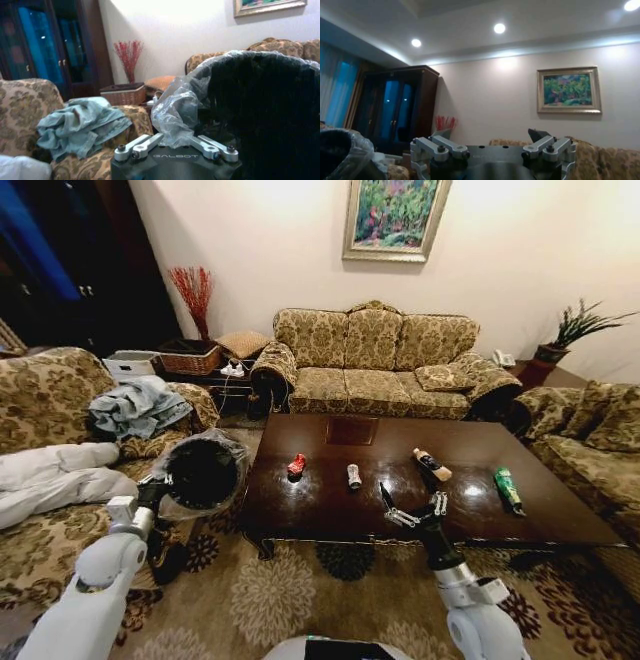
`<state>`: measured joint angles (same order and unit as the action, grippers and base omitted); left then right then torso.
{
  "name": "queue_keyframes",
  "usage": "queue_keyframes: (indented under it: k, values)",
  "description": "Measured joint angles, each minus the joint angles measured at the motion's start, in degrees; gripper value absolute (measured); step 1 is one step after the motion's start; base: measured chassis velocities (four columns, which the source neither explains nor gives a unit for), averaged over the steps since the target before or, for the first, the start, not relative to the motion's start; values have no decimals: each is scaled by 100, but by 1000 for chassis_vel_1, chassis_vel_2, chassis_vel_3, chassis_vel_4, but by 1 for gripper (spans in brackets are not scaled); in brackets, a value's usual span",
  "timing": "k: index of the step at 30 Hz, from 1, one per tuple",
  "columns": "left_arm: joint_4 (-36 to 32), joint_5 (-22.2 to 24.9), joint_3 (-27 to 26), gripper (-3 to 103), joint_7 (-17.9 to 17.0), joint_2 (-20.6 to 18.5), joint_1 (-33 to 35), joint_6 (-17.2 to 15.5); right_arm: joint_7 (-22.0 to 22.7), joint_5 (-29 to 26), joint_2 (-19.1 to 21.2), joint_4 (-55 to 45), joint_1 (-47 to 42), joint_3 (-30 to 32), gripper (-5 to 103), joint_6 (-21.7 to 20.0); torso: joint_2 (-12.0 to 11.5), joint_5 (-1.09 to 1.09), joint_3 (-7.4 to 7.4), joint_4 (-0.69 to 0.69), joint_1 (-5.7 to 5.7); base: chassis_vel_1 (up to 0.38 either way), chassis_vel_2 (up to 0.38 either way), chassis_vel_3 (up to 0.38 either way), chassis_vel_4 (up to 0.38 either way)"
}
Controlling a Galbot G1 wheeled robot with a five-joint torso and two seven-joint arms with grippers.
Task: Move to the front of the table and place the trash on the table into the trash bin.
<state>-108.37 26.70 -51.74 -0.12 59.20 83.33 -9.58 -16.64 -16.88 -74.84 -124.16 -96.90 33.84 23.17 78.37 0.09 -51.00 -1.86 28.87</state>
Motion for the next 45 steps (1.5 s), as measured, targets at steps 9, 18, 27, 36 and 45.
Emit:
queue_keyframes:
  k: [9, 18, 27, 36, 45]
  values:
    - [43, -1, 54, 0, 22, 14, -8, 35, -57, 12, -55, 28, -82, 3, 100, 144, 0, -10, -1, 0, 4, -105, 85, 109, -86]
    - [43, -14, 149, 0, 25, 15, -31, 83, 136, 23, 78, 324, 67, -154, 100, 19, -1, -7, -1, 1, 6, -172, 196, 176, -190]
    - [-85, -14, 206, 0, 15, -31, -35, 123, 1102, -1471, 1012, 534, 1496, -1237, 100, -2717, -3, -4, -2, 0, 4, -51, 38, 50, -62]
    - [-186, -16, 183, 0, 16, -71, 64, 124, 2426, -2324, 955, 1346, 3464, -3454, 100, -4069, 0, -12, 0, -1, 1, 0, 0, 0, 0]
    - [-262, -14, 71, 0, 19, -63, 165, 112, 2698, -1874, 442, 2032, 3843, -3810, 100, -3731, -2, -10, -2, -1, 7, 0, 0, 0, 0]
